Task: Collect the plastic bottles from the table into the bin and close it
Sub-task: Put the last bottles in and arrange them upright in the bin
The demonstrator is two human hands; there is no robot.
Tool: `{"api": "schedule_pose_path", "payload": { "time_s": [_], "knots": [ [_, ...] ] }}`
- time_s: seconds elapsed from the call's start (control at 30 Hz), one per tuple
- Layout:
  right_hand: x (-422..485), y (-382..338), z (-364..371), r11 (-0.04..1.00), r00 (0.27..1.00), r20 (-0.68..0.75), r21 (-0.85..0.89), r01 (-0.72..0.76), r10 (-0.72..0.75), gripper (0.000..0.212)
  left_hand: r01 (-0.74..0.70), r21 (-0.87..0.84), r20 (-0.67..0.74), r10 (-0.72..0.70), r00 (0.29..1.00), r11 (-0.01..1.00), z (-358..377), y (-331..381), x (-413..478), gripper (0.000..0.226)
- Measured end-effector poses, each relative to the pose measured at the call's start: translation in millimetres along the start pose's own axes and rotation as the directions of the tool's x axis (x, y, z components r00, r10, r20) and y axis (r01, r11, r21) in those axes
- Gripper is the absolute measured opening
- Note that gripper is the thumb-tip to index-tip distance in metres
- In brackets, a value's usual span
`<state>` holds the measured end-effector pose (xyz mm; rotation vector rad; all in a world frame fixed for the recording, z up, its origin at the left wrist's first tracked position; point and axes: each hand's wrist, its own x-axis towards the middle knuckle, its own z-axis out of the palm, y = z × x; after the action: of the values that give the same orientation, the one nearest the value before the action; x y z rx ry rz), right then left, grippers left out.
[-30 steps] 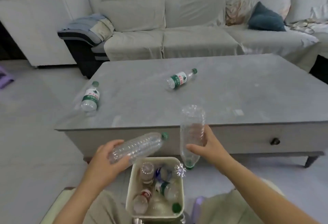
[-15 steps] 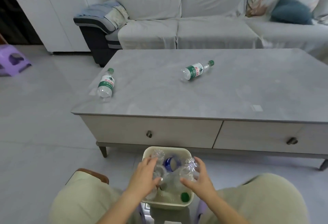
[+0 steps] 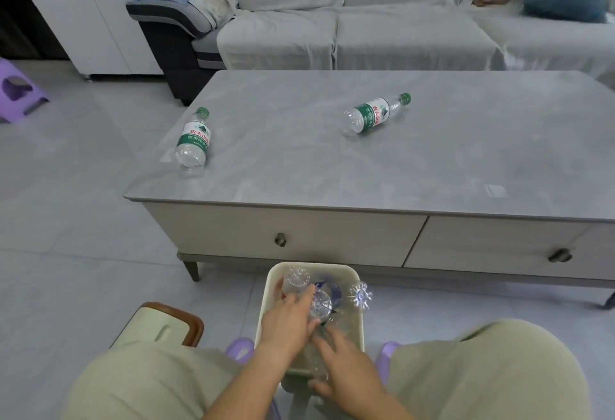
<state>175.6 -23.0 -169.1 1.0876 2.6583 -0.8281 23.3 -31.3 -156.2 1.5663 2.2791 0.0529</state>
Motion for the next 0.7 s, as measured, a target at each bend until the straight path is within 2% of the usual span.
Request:
{"api": "schedule_pose_path", "payload": {
  "time_s": [0.1,0.2,0.27,0.33,0.43,0.57,0.7],
  "knots": [
    [7,3,10,0.999,0.999,0.036,-0.038,-0.039,0.04,0.076,0.051,-0.151,-0.052,-0.059,0.997,0.987,-5,-6,6,0.058],
    [13,1,-4,0.994,0.993,-0.055,0.013,-0.107,0.108,0.063,0.129,-0.323,-0.093,-0.167,0.982,0.938,-12,-20,7,0.053],
    [21,-1,-20,0.991,0.984,-0.116,-0.01,-0.135,0.133,0.062,0.189,-0.37,-0.124,-0.25,0.96,0.91,-20,-31,7,0.054],
    [34,-5,-32,0.984,0.977,-0.12,-0.023,-0.178,0.174,0.065,0.225,-0.405,-0.155,-0.309,0.938,0.886,-28,-42,10,0.058],
    [56,-7,-35,0.974,0.971,-0.08,-0.015,-0.228,0.226,0.07,0.189,-0.393,-0.162,-0.27,0.949,0.9,-36,-50,19,0.068],
    [76,-2,-24,0.978,0.981,0.007,-0.076,-0.194,0.195,0.075,0.156,-0.28,-0.078,-0.184,0.98,0.947,-32,-33,32,0.063],
    [81,2,-19,0.977,0.98,0.026,-0.095,-0.192,0.195,0.081,0.162,-0.302,-0.044,-0.184,0.982,0.939,-23,-26,42,0.066]
  ]
}}
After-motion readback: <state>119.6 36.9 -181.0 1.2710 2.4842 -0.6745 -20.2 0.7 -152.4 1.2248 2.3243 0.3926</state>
